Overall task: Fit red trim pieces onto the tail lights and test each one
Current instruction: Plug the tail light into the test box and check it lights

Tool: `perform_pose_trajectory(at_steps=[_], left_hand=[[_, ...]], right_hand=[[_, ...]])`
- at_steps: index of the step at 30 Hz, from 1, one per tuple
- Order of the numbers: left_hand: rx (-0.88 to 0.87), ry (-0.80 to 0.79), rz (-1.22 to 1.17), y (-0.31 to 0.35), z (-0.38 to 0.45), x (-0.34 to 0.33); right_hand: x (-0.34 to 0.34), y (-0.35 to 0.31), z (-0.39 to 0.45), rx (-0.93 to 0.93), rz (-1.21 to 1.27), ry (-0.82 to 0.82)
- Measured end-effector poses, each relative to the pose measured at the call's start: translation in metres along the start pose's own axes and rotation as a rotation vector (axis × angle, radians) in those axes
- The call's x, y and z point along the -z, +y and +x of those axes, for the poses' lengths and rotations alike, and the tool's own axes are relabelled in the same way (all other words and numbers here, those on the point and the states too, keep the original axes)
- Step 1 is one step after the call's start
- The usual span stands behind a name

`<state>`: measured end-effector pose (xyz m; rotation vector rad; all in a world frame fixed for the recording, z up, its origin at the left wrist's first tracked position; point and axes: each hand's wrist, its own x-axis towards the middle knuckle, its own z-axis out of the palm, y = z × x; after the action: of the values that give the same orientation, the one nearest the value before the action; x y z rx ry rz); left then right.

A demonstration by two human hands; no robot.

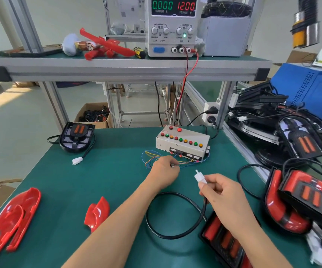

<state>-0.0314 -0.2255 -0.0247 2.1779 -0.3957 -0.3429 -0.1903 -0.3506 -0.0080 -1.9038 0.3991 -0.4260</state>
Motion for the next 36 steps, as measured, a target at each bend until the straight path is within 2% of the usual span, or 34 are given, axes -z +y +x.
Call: perform_pose_trajectory(at_steps=[3, 7, 13, 26, 36], left_hand=[[-0.015, -0.109, -0.638, 0.008, -0.020, 0.005], [-0.055, -0.146, -0.950, 0.017, -0.049, 0.003], [-0.099, -0.103, -0.920, 0.012, -0.067, 0.001], [-0.190, -0.076, -0.839, 0.006, -0.076, 0.001], [-0.238, -0.056, -0.784, 0.003, -0.079, 0.002]], right_hand=[[-0.003, 0.003, 0.004, 0.000, -0.020, 0.031], [-0.009, -0.001, -0.001, 0.067, -0.074, 0.034], [-0.011, -0.009, -0.011, 0.170, -0.187, 0.086], [-0.011, -0.020, -0.017, 0.187, -0.319, -0.079], [-0.013, -0.021, -0.023, 0.251, -0.414, 0.045]])
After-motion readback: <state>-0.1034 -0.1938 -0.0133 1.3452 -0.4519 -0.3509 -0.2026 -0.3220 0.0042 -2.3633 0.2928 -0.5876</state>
